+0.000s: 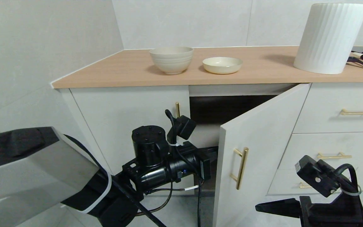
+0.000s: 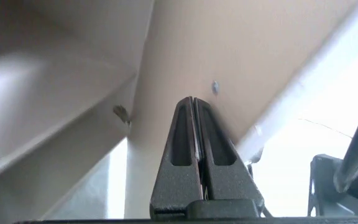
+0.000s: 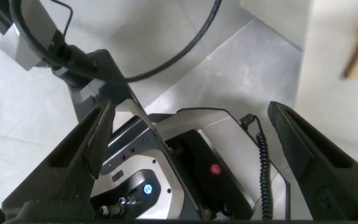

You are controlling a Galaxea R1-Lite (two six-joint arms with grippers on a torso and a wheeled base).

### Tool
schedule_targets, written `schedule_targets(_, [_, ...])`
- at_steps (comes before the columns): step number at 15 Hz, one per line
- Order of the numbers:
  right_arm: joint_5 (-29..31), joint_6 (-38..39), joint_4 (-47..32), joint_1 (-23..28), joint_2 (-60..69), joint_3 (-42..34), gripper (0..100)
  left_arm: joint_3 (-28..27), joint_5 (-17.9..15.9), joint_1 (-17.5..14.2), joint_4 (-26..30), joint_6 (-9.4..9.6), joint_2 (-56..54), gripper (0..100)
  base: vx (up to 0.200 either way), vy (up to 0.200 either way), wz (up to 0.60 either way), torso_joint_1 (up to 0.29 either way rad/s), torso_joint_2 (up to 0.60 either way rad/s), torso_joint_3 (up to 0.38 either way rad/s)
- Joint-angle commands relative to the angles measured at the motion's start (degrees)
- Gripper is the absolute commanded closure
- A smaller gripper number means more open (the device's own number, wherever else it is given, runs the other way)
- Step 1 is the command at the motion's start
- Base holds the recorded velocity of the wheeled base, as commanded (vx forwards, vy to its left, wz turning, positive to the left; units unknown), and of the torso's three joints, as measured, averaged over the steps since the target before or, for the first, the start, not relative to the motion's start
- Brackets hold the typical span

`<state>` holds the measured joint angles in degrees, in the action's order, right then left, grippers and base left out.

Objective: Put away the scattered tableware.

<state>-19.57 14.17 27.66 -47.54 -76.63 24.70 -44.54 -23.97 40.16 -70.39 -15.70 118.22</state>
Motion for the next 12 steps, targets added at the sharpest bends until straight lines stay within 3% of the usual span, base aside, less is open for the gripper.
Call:
schedule_targets(1, [0.0, 0.0, 0.0, -0.1, 0.4, -0.1, 0, -1.6, 0.0, 0.5, 0.8, -0.03, 0.0, 100, 0.000, 0.000, 0.00, 0.000, 0.00, 0.000])
schedule_targets(8, [0.0, 0.0, 0.0, 0.0, 0.2, 0.0, 0, -6.3, 1.6, 0.7, 4.3, -0.03, 4.2, 100, 0.000, 0.000, 0.00, 0.000, 0.00, 0.000])
schedule_targets(11, [0.0, 0.0, 0.0, 0.0, 0.3, 0.0, 0, -8.0, 2.3, 1.1, 5.3, -0.03, 5.0, 100, -0.200, 0.000, 0.00, 0.002, 0.00, 0.009])
schedule_targets(12, [0.1, 0.0, 0.0, 0.0, 0.3, 0.0, 0, -8.5, 2.3, 1.1, 5.3, -0.03, 5.1, 100, 0.000, 0.000, 0.00, 0.000, 0.00, 0.000])
